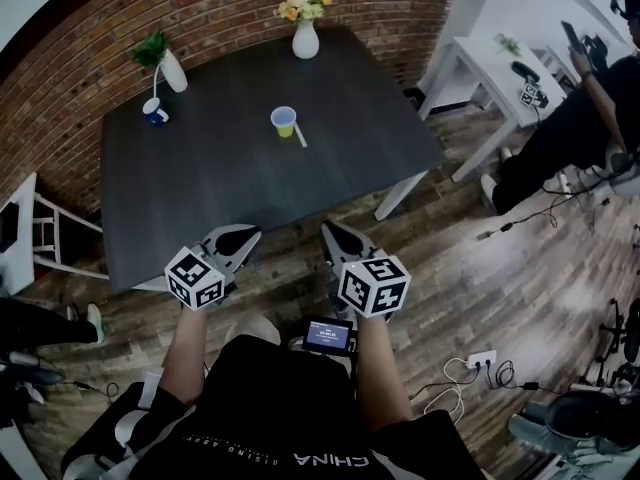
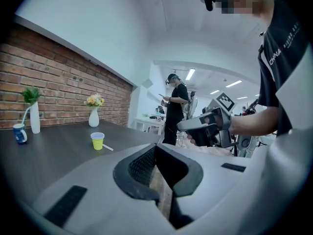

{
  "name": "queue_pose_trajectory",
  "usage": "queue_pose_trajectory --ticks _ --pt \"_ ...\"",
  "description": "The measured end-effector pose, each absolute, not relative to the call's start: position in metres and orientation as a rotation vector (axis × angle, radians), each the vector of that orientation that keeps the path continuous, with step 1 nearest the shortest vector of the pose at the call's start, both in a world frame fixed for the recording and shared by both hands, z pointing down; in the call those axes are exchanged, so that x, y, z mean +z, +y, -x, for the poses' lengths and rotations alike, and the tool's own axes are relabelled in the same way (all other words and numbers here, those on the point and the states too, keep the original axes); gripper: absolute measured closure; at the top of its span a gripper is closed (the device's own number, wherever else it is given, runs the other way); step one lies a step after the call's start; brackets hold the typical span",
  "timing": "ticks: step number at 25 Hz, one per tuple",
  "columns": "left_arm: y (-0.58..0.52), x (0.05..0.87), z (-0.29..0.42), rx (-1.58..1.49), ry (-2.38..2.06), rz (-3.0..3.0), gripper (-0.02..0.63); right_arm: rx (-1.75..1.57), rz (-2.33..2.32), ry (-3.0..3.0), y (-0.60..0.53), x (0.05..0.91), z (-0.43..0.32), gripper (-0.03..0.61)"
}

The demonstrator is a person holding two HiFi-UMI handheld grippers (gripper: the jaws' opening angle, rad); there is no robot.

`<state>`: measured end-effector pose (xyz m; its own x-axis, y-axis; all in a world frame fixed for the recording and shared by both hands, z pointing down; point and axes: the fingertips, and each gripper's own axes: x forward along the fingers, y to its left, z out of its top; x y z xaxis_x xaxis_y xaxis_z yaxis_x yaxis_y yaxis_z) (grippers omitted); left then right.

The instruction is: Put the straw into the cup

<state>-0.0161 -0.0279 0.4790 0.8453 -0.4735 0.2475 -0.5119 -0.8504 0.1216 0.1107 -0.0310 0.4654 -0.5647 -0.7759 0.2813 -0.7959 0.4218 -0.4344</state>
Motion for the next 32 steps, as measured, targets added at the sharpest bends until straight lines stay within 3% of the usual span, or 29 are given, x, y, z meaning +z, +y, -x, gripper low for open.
queue_pose_trajectory --ticks 18,32 --pt "-0.155 0.492 0.003 0.268 -0.699 -2.822 0.611 0.798 -1.469 -2.543 -0.146 0.477 -0.124 0.571" --pt "-0.247 0.503 0.017 0.301 -0.603 -2.828 0.611 0.713 -1.361 -2.534 -0.231 0.482 -0.085 0.571"
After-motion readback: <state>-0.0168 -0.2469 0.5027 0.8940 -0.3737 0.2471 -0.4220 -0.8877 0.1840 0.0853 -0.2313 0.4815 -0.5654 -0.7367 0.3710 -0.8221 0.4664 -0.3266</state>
